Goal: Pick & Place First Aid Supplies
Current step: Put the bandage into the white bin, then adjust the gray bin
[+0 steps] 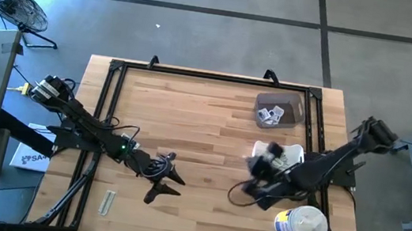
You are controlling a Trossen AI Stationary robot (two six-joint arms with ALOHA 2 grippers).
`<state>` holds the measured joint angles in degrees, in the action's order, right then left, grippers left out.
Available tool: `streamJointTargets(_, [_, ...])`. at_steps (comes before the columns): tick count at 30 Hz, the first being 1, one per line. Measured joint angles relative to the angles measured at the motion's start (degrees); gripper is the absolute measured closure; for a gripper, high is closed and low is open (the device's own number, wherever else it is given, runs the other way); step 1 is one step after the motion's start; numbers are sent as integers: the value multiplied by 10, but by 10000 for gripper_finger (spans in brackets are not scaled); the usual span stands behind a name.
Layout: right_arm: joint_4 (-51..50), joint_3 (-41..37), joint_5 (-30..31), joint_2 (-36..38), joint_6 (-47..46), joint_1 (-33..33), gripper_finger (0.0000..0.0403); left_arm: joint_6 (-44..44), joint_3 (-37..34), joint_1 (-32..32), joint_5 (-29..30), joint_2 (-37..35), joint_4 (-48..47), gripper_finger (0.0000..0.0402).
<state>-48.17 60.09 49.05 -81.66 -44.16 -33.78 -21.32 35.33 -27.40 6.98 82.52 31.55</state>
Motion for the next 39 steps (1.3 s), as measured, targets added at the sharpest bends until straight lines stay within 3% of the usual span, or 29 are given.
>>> streamJointTargets(3, [-113, -9, -28, 20, -93, 6, 401, 0, 0, 0, 0, 0, 0, 220])
streamJointTargets(6, [-159, -34, -78, 25, -144, 18, 402, 0, 0, 0, 0, 0, 0, 220])
streamJointTargets(11, [-135, -109, -164, 23, -154, 48, 402, 0, 0, 0, 2, 0, 0, 220])
streamJointTargets(16, [-105, -151, -186, 22, -162, 81, 397, 0, 0, 0, 2, 0, 1, 220])
streamJointTargets(20, [-107, -151, -212, 23, -155, 110, 372, 0, 0, 0, 2, 0, 2, 220])
streamJointTargets(25, [-127, -130, -287, 23, -121, 148, 320, 0, 0, 0, 2, 0, 1, 220])
streamJointTargets(27, [-155, -110, -284, 23, -118, 162, 299, 0, 0, 0, 2, 0, 1, 220])
streamJointTargets(30, [-190, -71, -228, 23, -104, 187, 275, 0, 0, 0, 2, 0, 2, 220])
streamJointTargets(34, [-156, -23, -176, 23, -95, 243, 257, 0, 0, 0, 10, 0, 2, 220])
streamJointTargets(39, [-65, -19, -267, 23, -80, 363, 257, 0, 0, 0, 15, 0, 8, 220])
